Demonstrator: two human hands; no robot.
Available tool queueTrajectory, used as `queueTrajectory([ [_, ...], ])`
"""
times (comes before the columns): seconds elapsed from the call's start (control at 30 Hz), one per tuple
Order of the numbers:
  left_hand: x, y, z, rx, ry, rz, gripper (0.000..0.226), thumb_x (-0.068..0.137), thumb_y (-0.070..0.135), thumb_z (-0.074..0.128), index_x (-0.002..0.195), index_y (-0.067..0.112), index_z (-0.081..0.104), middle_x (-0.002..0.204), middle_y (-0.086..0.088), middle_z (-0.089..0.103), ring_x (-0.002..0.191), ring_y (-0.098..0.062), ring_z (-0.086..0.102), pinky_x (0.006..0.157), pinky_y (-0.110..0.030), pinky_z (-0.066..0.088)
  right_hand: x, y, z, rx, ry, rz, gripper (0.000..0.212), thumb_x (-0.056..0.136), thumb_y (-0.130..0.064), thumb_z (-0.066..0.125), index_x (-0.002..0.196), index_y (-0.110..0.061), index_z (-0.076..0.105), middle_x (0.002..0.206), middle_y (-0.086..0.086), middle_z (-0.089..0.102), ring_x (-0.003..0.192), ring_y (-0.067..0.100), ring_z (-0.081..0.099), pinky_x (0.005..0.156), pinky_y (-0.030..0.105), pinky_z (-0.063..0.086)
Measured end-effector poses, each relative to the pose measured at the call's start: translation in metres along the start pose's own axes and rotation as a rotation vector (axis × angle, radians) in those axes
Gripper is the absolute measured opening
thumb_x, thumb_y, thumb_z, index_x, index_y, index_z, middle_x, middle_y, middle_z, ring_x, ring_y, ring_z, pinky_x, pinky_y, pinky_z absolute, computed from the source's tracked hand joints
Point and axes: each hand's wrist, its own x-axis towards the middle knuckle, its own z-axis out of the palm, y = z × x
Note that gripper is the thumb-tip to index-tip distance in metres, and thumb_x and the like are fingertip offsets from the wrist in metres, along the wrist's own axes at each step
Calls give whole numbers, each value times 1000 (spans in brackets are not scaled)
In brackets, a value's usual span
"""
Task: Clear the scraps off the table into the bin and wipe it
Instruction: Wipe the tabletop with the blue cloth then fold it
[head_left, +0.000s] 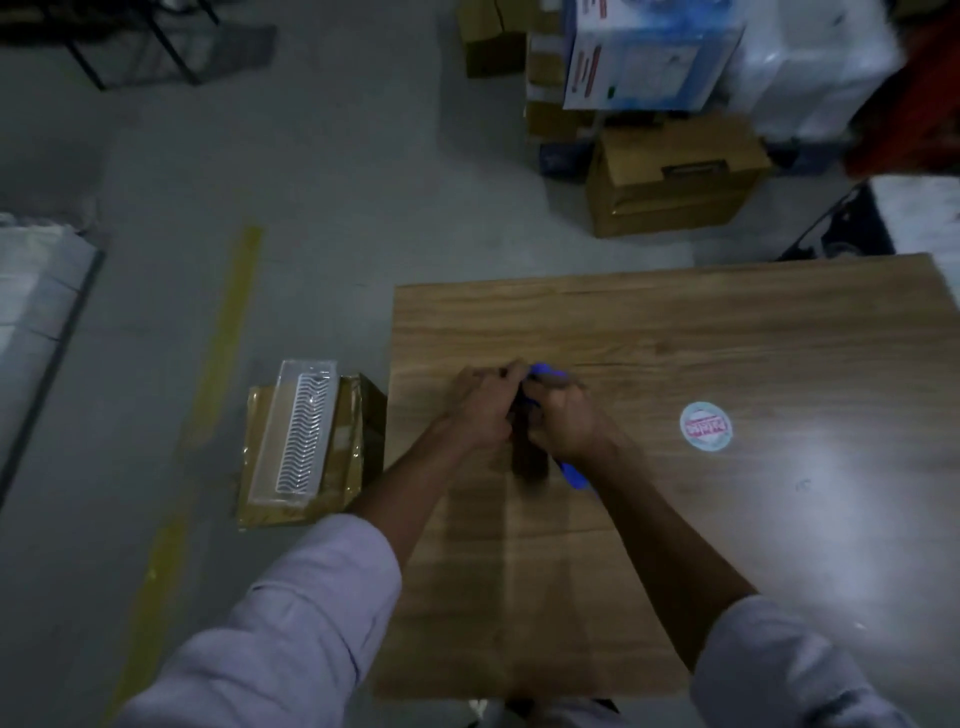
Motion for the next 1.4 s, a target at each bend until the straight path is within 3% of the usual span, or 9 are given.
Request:
queueTrajectory([
  [0.23, 24, -10, 76, 43, -50, -130, 75, 101, 18, 49, 162, 12, 6, 170, -6, -10, 156, -30, -12, 126, -43, 0, 8, 21, 52, 51, -182, 79, 67, 75, -29, 50, 140, -19, 60, 163, 11, 32, 154, 39, 16, 125, 52, 10],
  [0.33, -6, 11, 101, -34, -7, -131, 72, 103, 18, 44, 162, 15, 2, 169, -2, -14, 155, -27, -15, 126, -41, -2, -34, 24, 74, 170, -49, 77, 64, 67, -18, 54, 129, -13, 69, 153, 13, 47, 151, 37, 28, 123, 49, 14],
  [0.47, -51, 30, 105, -36, -83, -94, 78, 97, 14, 52, 161, 15, 9, 170, -4, -2, 157, -27, -1, 125, -40, 12, -76, 18, 67, 124, -147, 93, 48, 75, -9, 70, 122, -13, 72, 142, 13, 60, 143, 33, 45, 118, 40, 32],
  [0.57, -51, 25, 70, -110, -193, -45, 63, 90, 18, 59, 149, 17, 38, 147, -18, 51, 135, -35, 49, 106, -41, 42, -74, 10, 34, 7, -260, 88, 38, 82, -19, 64, 121, -19, 67, 120, 12, 70, 117, 35, 63, 91, 39, 52],
  [0.7, -36, 13, 32, -184, -93, -37, 54, 83, 20, 67, 134, 22, 49, 121, -18, 67, 109, -39, 64, 84, -42, 51, -60, 3, 12, -39, -75, 37, 42, 81, -22, 59, 122, -20, 67, 118, 12, 70, 109, 35, 66, 89, 43, 55],
  [0.83, -34, 13, 54, -20, 7, -54, 67, 90, 12, 60, 152, 13, 33, 160, -13, 34, 146, -33, 34, 115, -44, 29, -53, 8, 28, 27, -73, 60, 56, 84, -41, 44, 132, -21, 65, 144, 11, 57, 135, 35, 50, 103, 49, 48],
  [1.03, -67, 21, 128, -3, -58, -117, 79, 97, 15, 55, 161, 14, 10, 169, -2, -11, 156, -24, -11, 127, -41, 3, -95, 22, 82, -71, -232, 49, 57, 95, -32, 58, 151, -35, 45, 170, -5, 11, 157, 28, -6, 125, 51, -3],
  [1.3, -88, 11, 55, -347, -265, -36, 31, 89, 7, 59, 108, 32, 56, 126, -9, 66, 114, -31, 62, 93, -38, 47, -110, -6, 28, -43, -230, -10, 51, 87, -17, 61, 137, -26, 61, 127, 13, 67, 118, 35, 62, 92, 40, 50],
  [1.4, -77, 10, 48, -361, 31, -20, 38, 84, 8, 64, 114, 27, 51, 122, -10, 65, 114, -34, 62, 90, -40, 47, -93, -10, 17, -137, -6, -77, 48, 87, -19, 60, 134, -22, 63, 133, 9, 64, 121, 35, 59, 93, 43, 52],
])
